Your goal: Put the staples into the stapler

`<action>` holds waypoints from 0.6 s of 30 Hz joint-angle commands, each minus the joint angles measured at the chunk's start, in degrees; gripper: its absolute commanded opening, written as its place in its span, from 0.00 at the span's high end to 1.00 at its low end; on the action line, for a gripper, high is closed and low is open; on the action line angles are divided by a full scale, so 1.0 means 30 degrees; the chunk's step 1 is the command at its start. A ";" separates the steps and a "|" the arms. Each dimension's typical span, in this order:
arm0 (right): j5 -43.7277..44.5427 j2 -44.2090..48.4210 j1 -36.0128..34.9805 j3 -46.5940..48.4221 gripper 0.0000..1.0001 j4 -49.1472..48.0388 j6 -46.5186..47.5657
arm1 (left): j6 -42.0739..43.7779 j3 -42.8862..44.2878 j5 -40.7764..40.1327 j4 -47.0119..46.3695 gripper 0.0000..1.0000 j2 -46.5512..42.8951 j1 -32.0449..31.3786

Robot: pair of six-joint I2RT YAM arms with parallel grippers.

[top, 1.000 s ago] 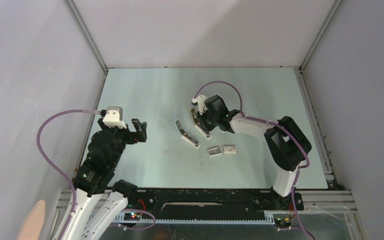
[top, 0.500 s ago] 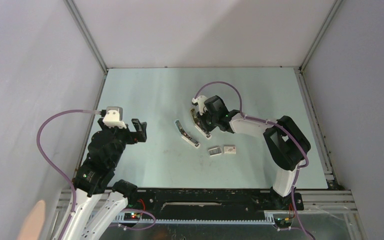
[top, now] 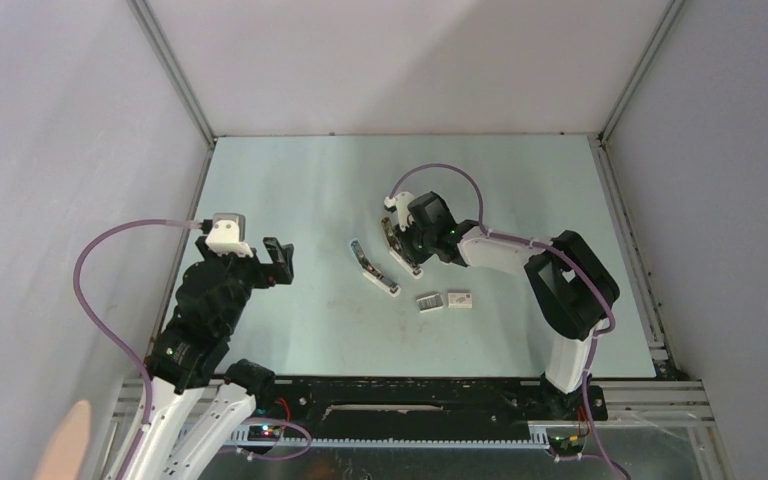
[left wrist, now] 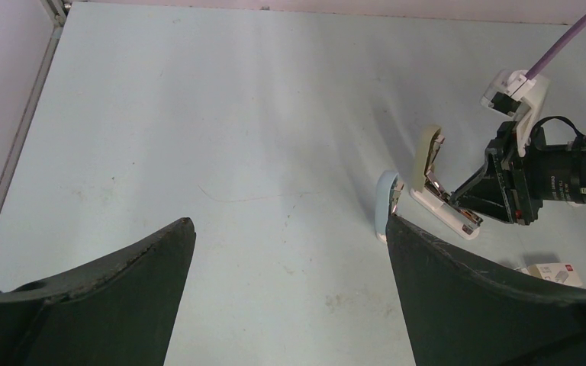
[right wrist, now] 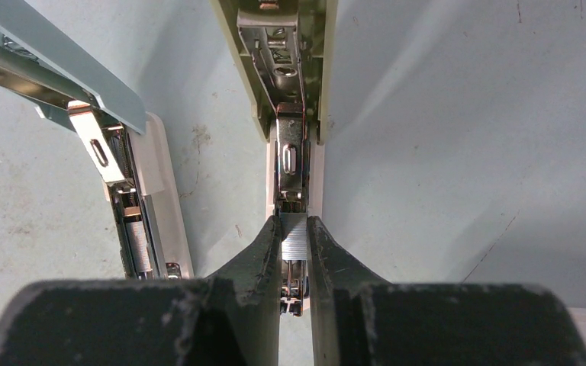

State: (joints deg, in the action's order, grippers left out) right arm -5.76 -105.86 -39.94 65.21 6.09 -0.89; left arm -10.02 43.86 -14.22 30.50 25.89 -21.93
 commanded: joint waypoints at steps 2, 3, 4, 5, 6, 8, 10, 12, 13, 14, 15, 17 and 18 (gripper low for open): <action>0.0129 0.0046 -0.0119 0.0644 0.86 -0.0010 0.0000 | 0.0176 0.0000 0.0363 -0.0741 0.02 0.0013 0.0133; 0.0132 0.0132 -0.0154 0.0631 0.86 -0.0008 0.0002 | 0.0176 0.0000 0.0373 -0.0738 0.02 0.0013 0.0126; 0.0147 0.0190 -0.0153 0.0641 0.86 -0.0008 0.0002 | 0.0176 0.0000 0.0363 -0.0745 0.02 0.0013 0.0132; 0.0209 0.0297 -0.0180 0.0627 0.86 -0.0008 -0.0020 | 0.0162 0.0000 0.0347 -0.0750 0.02 0.0013 0.0133; 0.0267 0.0401 -0.0219 0.0629 0.86 -0.0004 -0.0026 | 0.0175 0.0000 0.0345 -0.0750 0.02 0.0013 0.0130; 0.0423 0.0605 -0.0264 0.0641 0.86 -0.0004 -0.0042 | 0.0176 0.0000 0.0354 -0.0757 0.02 -0.0023 0.0132; 0.0547 0.0887 -0.0331 0.0630 0.86 -0.0008 -0.0056 | 0.0176 0.0000 0.0329 -0.0749 0.02 -0.0017 0.0132; 0.0759 0.1111 -0.0408 0.0642 0.86 -0.0007 -0.0104 | 0.0176 0.0000 0.0319 -0.0735 0.02 -0.0017 0.0133; 0.0841 0.1192 -0.0435 0.0624 0.86 0.0015 -0.0128 | 0.0176 0.0000 0.0320 -0.0756 0.02 -0.0017 0.0130; 0.0946 0.1293 -0.0467 0.0640 0.86 0.0021 -0.0164 | 0.0176 0.0000 0.0316 -0.0740 0.02 -0.0042 0.0133; 0.1066 0.1409 -0.0548 0.0645 0.86 0.0022 -0.0209 | 0.0176 0.0000 0.0316 -0.0749 0.02 -0.0045 0.0133; 0.1349 0.1642 -0.0641 0.0619 0.86 -0.0006 -0.0279 | 0.0176 0.0000 0.0321 -0.0727 0.02 -0.0053 0.0133; 0.1464 0.1723 -0.0698 0.0639 0.86 -0.0022 -0.0351 | 0.0176 0.0000 0.0331 -0.0751 0.02 -0.0047 0.0133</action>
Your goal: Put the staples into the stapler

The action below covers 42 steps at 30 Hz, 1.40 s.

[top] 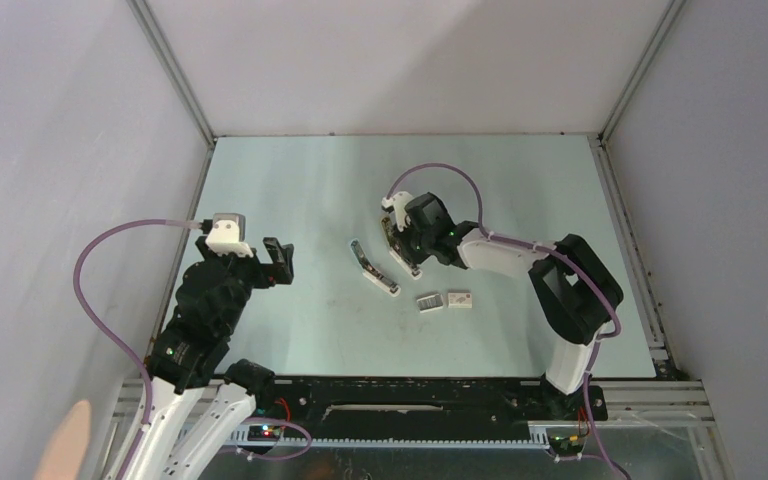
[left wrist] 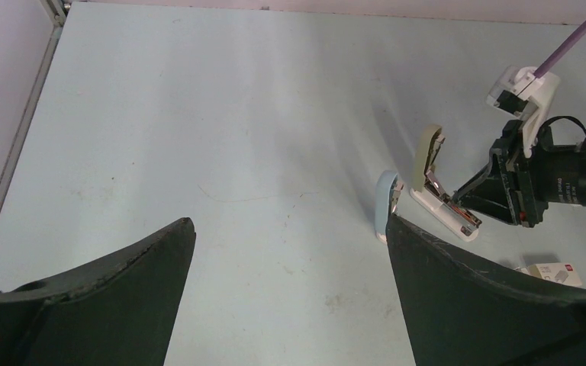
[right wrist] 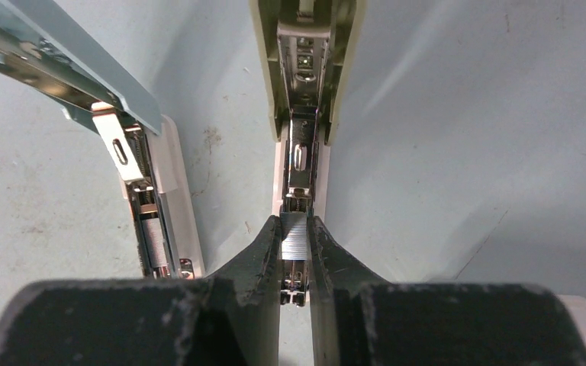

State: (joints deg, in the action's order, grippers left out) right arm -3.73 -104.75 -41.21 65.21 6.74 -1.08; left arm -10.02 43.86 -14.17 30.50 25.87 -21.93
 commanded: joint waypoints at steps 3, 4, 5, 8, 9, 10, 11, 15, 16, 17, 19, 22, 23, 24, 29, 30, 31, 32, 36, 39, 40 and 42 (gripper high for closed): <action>0.0869 0.1559 -0.0363 0.0644 0.86 -0.0319 -0.0394 | 0.0176 0.0000 0.0304 -0.0743 0.02 -0.0068 0.0126; 0.0840 0.1578 -0.0389 0.0644 0.86 -0.0362 -0.0382 | 0.0176 0.0000 0.0301 -0.0742 0.02 -0.0094 0.0132; 0.0818 0.1562 -0.0401 0.0639 0.86 -0.0390 -0.0406 | 0.0176 0.0000 0.0301 -0.0735 0.02 -0.0097 0.0133; 0.0827 0.1365 -0.0388 0.0620 0.86 -0.0431 -0.0580 | 0.0176 -0.0003 0.0328 -0.0741 0.02 -0.0141 0.0133; 0.0831 0.1308 -0.0403 0.0617 0.86 -0.0457 -0.0665 | 0.0169 0.0000 0.0315 -0.0749 0.02 -0.0155 0.0133; 0.0854 0.1174 -0.0408 0.0628 0.86 -0.0445 -0.0789 | 0.0175 0.0000 0.0317 -0.0754 0.02 -0.0156 0.0133; 0.0901 0.1079 -0.0431 0.0644 0.86 -0.0459 -0.0911 | 0.0176 -0.0007 0.0303 -0.0747 0.02 -0.0156 0.0133; 0.1224 0.0722 -0.0518 0.0631 0.88 -0.0446 -0.1254 | 0.0162 -0.0022 0.0320 -0.0737 0.02 -0.0156 0.0133; 0.1240 0.0613 -0.0555 0.0637 0.88 -0.0496 -0.1317 | 0.0171 -0.0006 0.0318 -0.0734 0.02 -0.0156 0.0133; 0.1242 0.0533 -0.0570 0.0634 0.88 -0.0549 -0.1376 | 0.0176 -0.0004 0.0314 -0.0756 0.02 -0.0156 0.0133; 0.1726 0.0368 -0.0596 0.0620 0.88 -0.0613 -0.1480 | 0.0168 0.0000 0.0311 -0.0743 0.02 -0.0155 0.0133; 0.1968 0.0147 -0.0640 0.0631 0.88 -0.0693 -0.1535 | 0.0149 -0.0003 0.0325 -0.0762 0.02 -0.0156 0.0133; 0.2010 0.0087 -0.0625 0.0637 0.88 -0.0695 -0.1543 | 0.0166 0.0000 0.0311 -0.0763 0.02 -0.0156 0.0133; 0.2093 0.0043 -0.0648 0.0641 0.88 -0.0658 -0.1558 | 0.0175 0.0000 0.0302 -0.0737 0.02 -0.0141 0.0133; 0.2287 -0.0190 -0.0618 0.0629 0.88 -0.0636 -0.1577 | 0.0175 0.0000 0.0335 -0.0743 0.02 -0.0112 0.0133; 0.2310 -0.0234 -0.0604 0.0622 0.88 -0.0658 -0.1573 | 0.0176 0.0000 0.0338 -0.0749 0.02 -0.0110 0.0133; 0.2339 -0.0276 -0.0595 0.0639 0.88 -0.0654 -0.1580 | 0.0154 -0.0007 0.0331 -0.0743 0.02 -0.0099 0.0133; 0.2328 -0.0296 -0.0593 0.0627 0.88 -0.0679 -0.1574 | 0.0163 0.0000 0.0338 -0.0757 0.02 -0.0097 0.0133; 0.2248 -0.0412 -0.0575 0.0618 0.88 -0.0701 -0.1628 | 0.0170 0.0000 0.0356 -0.0749 0.02 -0.0070 0.0133; 0.2209 -0.0471 -0.0565 0.0636 0.88 -0.0667 -0.1632 | 0.0174 0.0000 0.0342 -0.0738 0.02 -0.0068 0.0133; 0.2194 -0.0492 -0.0557 0.0627 0.88 -0.0640 -0.1654 | 0.0161 -0.0010 0.0332 -0.0752 0.02 -0.0068 0.0133; 0.2180 -0.0525 -0.0540 0.0643 0.88 -0.0604 -0.1670 | 0.0173 0.0000 0.0368 -0.0760 0.02 -0.0068 0.0133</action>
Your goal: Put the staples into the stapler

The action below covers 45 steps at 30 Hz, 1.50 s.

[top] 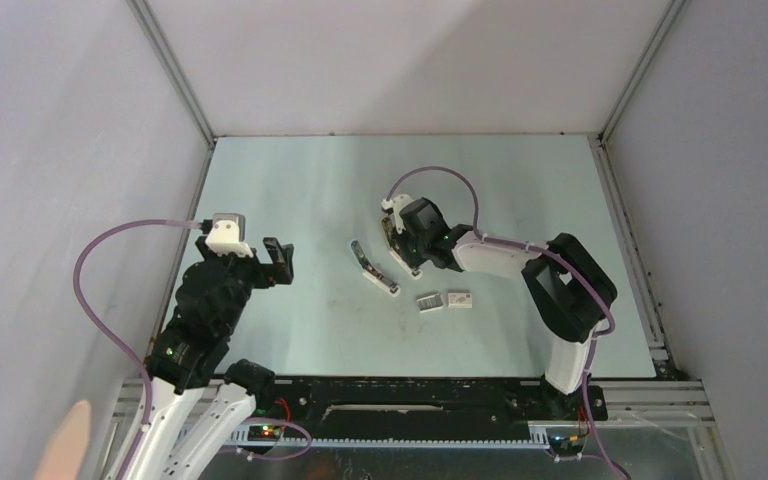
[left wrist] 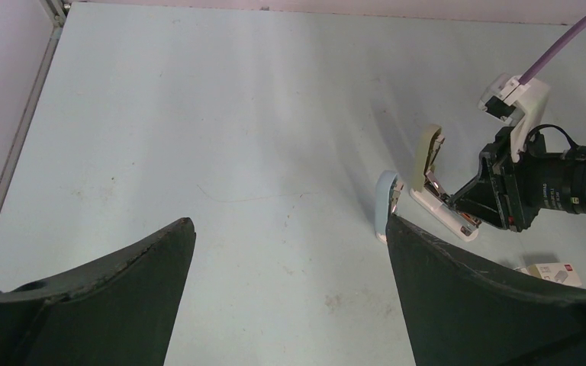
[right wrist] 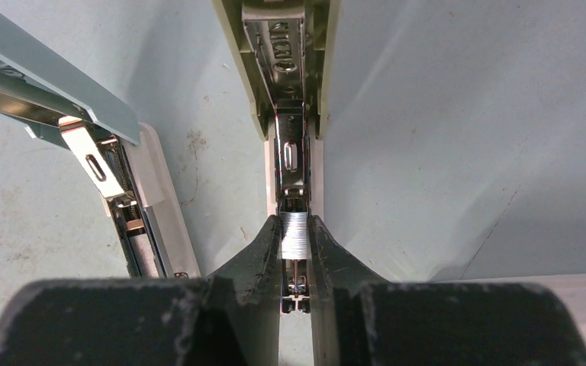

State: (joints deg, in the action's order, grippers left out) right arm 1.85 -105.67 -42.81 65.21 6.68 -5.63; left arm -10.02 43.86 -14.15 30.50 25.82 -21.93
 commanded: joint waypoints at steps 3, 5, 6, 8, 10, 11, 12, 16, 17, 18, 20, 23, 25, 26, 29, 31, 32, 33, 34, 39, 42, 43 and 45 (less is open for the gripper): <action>0.0300 -0.0284 -0.0013 0.0636 0.88 -0.0513 -0.0147 | 0.0173 0.0000 0.0367 -0.0763 0.02 -0.0053 0.0133; 0.0265 -0.0328 0.0010 0.0634 0.87 -0.0430 -0.0173 | 0.0154 -0.0014 0.0352 -0.0781 0.02 -0.0053 0.0133; 0.0238 -0.0294 0.0043 0.0645 0.87 -0.0361 -0.0189 | 0.0175 -0.0005 0.0378 -0.0776 0.02 -0.0053 0.0133; 0.0184 -0.0239 0.0068 0.0641 0.84 -0.0219 -0.0204 | 0.0165 -0.0002 0.0367 -0.0767 0.02 -0.0075 0.0133; 0.0066 -0.0045 0.0085 0.0623 0.79 -0.0107 -0.0269 | 0.0176 -0.0025 0.0368 -0.0773 0.02 -0.0082 0.0126; 0.0008 0.0078 0.0100 0.0643 0.76 -0.0082 -0.0263 | 0.0169 -0.0047 0.0354 -0.0785 0.02 -0.0083 0.0132; -0.0062 0.0196 0.0102 0.0646 0.72 -0.0076 -0.0288 | 0.0175 -0.0016 0.0356 -0.0777 0.02 -0.0083 0.0133; -0.0393 0.0673 0.0289 0.0632 0.58 -0.0365 -0.0347 | 0.0176 -0.0029 0.0345 -0.0743 0.02 -0.0112 0.0133; -0.0408 0.0754 0.0356 0.0644 0.56 -0.0466 -0.0350 | 0.0162 -0.0025 0.0348 -0.0764 0.02 -0.0112 0.0133; -0.0392 0.0815 0.0394 0.0646 0.55 -0.0556 -0.0350 | 0.0175 -0.0028 0.0348 -0.0778 0.02 -0.0112 0.0133; -0.0383 0.0888 0.0588 0.0786 0.55 -0.0554 -0.0407 | 0.0176 -0.0029 0.0331 -0.0750 0.02 -0.0112 0.0133; -0.0276 0.0525 0.0729 0.1350 0.55 -0.0292 -0.0369 | 0.0176 -0.0029 0.0326 -0.0765 0.02 -0.0127 0.0133; -0.0157 0.0275 0.0796 0.1604 0.55 -0.0237 -0.0322 | 0.0176 -0.0044 0.0341 -0.0757 0.02 -0.0140 0.0133; -0.0148 0.0125 0.0829 0.1718 0.55 -0.0256 -0.0347 | 0.0176 -0.0049 0.0340 -0.0758 0.02 -0.0141 0.0133; -0.0158 -0.0201 0.0952 0.2103 0.55 -0.0141 -0.0351 | 0.0176 -0.0029 0.0325 -0.0771 0.02 -0.0116 0.0133; -0.0148 -0.0402 0.0979 0.2316 0.55 -0.0062 -0.0351 | 0.0178 -0.0029 0.0330 -0.0760 0.02 -0.0113 0.0133; -0.0160 -0.0538 0.1010 0.2397 0.55 -0.0033 -0.0351 | 0.0177 -0.0029 0.0338 -0.0762 0.02 -0.0112 0.0133; -0.0181 -0.0595 0.1032 0.2436 0.55 -0.0007 -0.0351 | 0.0176 -0.0029 0.0329 -0.0752 0.02 -0.0112 0.0133; -0.0202 -0.0661 0.1034 0.2456 0.55 0.0050 -0.0351 | 0.0176 -0.0029 0.0327 -0.0747 0.02 -0.0112 0.0133; -0.0196 -0.0799 0.1019 0.2435 0.55 0.0733 -0.0549 | 0.0176 -0.0029 0.0334 -0.0739 0.02 -0.0119 0.0133; -0.0071 -0.0655 0.0974 0.2108 0.55 0.0908 -0.0621 | 0.0176 -0.0029 0.0377 -0.0773 0.02 -0.0141 0.0132; -0.0013 -0.0577 0.0969 0.1975 0.55 0.0949 -0.0622 | 0.0176 -0.0029 0.0355 -0.0757 0.02 -0.0141 0.0133; 0.0047 -0.0393 0.0960 0.1728 0.55 0.1039 -0.0643 | 0.0176 -0.0029 0.0378 -0.0737 0.02 -0.0113 0.0133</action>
State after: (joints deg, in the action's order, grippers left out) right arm 1.19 -107.81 -39.88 70.43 9.50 -6.92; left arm -10.02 43.86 -14.13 30.50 25.82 -21.93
